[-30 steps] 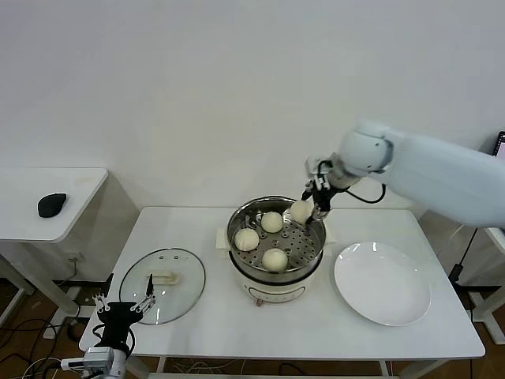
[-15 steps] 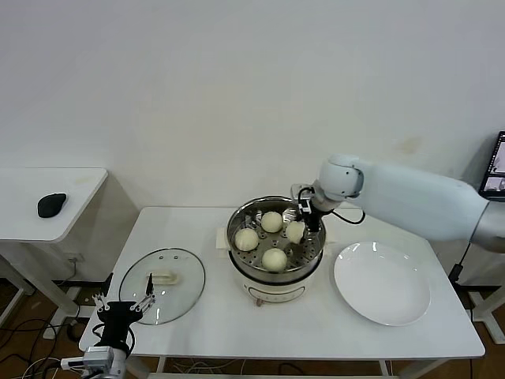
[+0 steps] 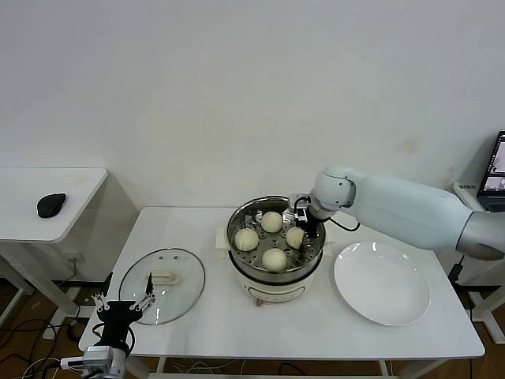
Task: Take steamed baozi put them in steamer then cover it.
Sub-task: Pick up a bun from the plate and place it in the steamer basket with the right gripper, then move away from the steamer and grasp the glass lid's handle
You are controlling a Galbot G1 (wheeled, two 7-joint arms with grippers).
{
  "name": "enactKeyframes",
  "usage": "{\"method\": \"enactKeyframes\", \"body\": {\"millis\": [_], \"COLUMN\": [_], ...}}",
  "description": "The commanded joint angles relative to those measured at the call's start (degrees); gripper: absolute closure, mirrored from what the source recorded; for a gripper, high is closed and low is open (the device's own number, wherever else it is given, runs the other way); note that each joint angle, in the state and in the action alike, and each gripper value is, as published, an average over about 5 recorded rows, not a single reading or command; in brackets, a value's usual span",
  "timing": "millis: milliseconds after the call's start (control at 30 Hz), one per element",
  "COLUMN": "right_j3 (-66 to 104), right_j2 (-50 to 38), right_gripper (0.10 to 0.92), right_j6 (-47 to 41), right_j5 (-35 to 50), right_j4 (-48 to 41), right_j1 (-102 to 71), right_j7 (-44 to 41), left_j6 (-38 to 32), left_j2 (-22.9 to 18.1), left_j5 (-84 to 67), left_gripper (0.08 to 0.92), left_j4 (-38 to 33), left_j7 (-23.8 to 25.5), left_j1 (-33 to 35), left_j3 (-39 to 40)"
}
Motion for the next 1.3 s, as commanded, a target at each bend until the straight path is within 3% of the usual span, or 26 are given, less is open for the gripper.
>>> {"method": "enactKeyframes", "body": {"millis": [33, 167, 333, 533, 767, 1000, 1300], "right_j3": [0.91, 2.83, 8.4, 16.93, 45.45, 82.3, 111.42], "right_j2": [-1.18, -3.95, -9.84, -21.17, -28.55, -19.9, 4.12], "right_gripper": [0.28, 0.212, 0.203, 0.203, 0.203, 0.203, 0.203], "right_j6": [-0.88, -0.8, -1.12, -0.38, 10.96, 26.01, 37.64], "right_j5": [0.56, 1.63, 4.7, 15.44, 20.9, 7.16, -8.28], "right_j4": [1.58, 4.8, 11.2, 21.14, 29.71, 30.75, 32.15], "right_j1": [0.87, 3.52, 4.39, -4.74, -38.99, -77.65, -102.21], "right_j7": [-0.37, -0.64, 2.36, 21.72, 44.66, 49.22, 39.43], "left_j6": [0.0, 0.0, -0.07, -0.42, -1.24, -2.45, -7.05], "left_j2": [0.03, 0.04, 0.0, 0.36, 0.03, -0.55, -2.46], "left_j5": [0.0, -0.02, -0.02, -0.02, 0.07, 0.27, 4.41], "left_gripper": [0.177, 0.177, 0.177, 0.177, 0.177, 0.177, 0.177], "left_j4": [-0.01, 0.05, 0.38, 0.89, 1.86, 1.95, 2.5], "left_j7": [0.02, 0.12, 0.52, 0.9, 0.92, 1.07, 0.34], "left_j1": [-0.07, -0.27, -0.57, -0.81, -1.15, -1.13, -1.14], "left_j3": [-0.04, -0.04, -0.17, -0.17, 0.22, 0.81, 2.75]}}
